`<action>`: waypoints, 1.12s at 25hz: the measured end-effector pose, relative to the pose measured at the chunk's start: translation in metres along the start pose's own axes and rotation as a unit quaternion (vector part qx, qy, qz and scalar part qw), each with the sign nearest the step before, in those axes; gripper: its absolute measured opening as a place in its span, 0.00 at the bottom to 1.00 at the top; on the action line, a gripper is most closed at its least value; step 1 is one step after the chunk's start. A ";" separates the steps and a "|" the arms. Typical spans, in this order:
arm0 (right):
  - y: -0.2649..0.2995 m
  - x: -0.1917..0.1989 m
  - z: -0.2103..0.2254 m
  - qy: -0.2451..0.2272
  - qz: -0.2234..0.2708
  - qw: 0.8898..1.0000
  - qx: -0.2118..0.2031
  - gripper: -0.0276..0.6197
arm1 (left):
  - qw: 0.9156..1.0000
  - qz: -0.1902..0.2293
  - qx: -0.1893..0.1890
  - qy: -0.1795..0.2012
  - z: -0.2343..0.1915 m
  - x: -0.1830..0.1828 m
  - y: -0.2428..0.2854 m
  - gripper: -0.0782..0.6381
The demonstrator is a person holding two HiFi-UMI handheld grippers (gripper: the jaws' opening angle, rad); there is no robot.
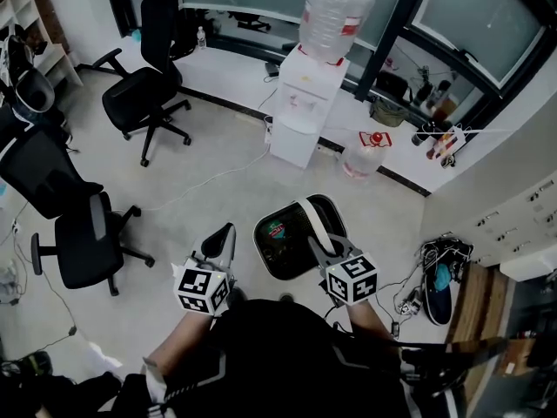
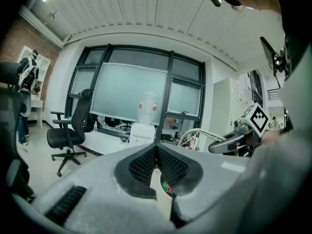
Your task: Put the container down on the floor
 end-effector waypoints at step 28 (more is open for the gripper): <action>0.057 -0.046 -0.033 0.027 0.018 0.998 0.052 0.06 | 1.000 0.016 0.013 -0.002 -0.109 -0.007 -0.031 0.12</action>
Point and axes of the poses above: the fingertips, and each gripper's own axes: y forward along the fingers, z to its right, x out of its underside, the point moved 1 cm from there along -y, backward along the fingers, and after that the axes turned 5 degrees about -z, right-handed, at the moved point
